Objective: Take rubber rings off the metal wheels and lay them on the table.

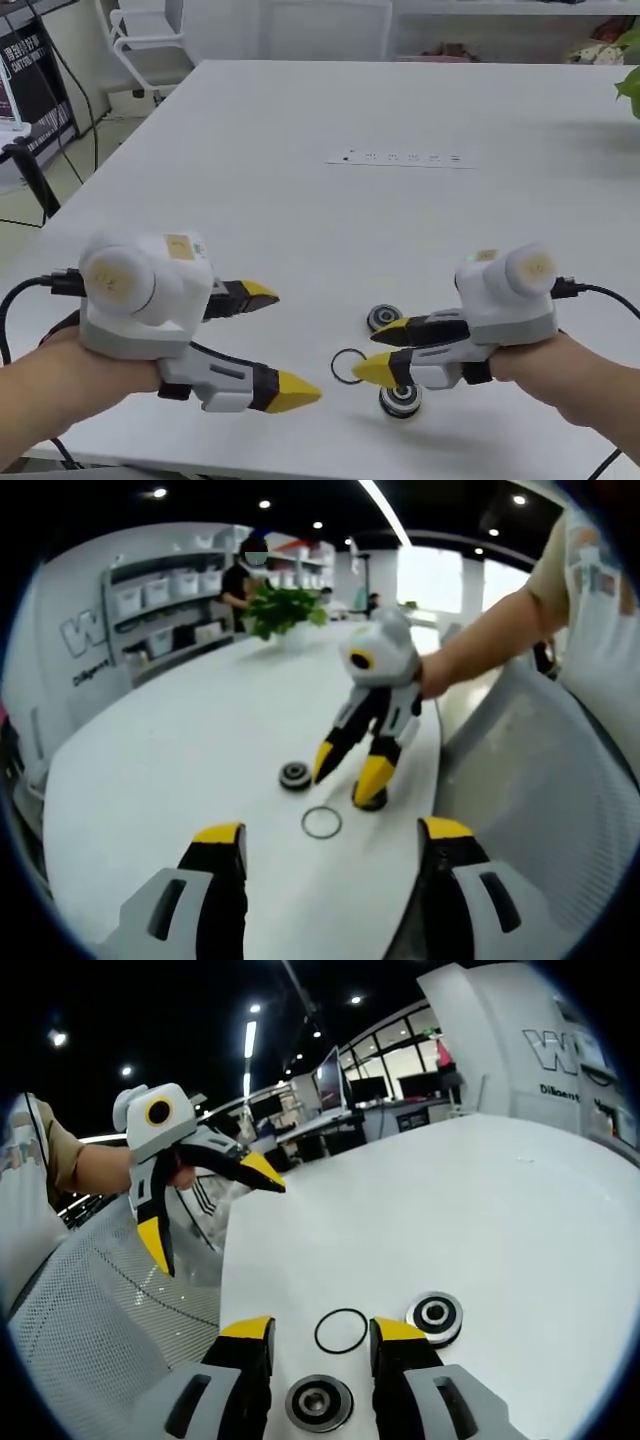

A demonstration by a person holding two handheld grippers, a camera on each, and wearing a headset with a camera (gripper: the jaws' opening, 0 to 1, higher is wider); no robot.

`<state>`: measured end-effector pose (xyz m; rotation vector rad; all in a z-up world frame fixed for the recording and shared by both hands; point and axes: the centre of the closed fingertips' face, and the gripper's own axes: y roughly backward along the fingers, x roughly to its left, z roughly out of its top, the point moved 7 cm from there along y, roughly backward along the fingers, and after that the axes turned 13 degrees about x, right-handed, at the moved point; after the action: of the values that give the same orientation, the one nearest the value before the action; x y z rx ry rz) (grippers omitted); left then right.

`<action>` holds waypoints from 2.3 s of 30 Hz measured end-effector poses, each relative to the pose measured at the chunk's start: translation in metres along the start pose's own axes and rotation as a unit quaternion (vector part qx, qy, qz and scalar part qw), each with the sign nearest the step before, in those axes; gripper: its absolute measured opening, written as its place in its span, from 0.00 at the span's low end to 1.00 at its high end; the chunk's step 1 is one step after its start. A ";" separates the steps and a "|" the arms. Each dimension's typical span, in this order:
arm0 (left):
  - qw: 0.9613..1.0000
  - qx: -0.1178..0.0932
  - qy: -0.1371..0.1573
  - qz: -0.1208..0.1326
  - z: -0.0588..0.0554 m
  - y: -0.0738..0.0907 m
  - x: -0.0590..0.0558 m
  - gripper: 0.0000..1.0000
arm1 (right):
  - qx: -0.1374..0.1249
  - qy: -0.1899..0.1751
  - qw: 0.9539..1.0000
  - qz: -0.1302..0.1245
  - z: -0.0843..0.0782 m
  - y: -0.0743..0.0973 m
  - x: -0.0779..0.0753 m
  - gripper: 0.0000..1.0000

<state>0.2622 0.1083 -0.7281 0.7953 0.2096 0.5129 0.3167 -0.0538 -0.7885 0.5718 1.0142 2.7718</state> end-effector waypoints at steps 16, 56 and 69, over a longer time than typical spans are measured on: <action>1.000 0.005 -0.015 -0.019 0.014 -0.020 -0.001 0.70 | -0.031 -0.006 0.999 -0.024 -0.014 0.033 -0.004 0.42; 0.994 0.045 -0.061 -0.075 0.025 -0.088 -0.024 0.52 | -0.001 0.030 0.999 -0.037 -0.060 0.024 0.007 0.40; 0.993 0.056 -0.059 -0.088 0.022 -0.104 -0.028 0.37 | 0.003 0.045 0.998 -0.038 -0.064 0.019 0.008 0.31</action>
<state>0.2834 0.0192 -0.7884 0.9045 0.1994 0.2884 0.2843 -0.1049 -0.8188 0.4038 1.0401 2.7494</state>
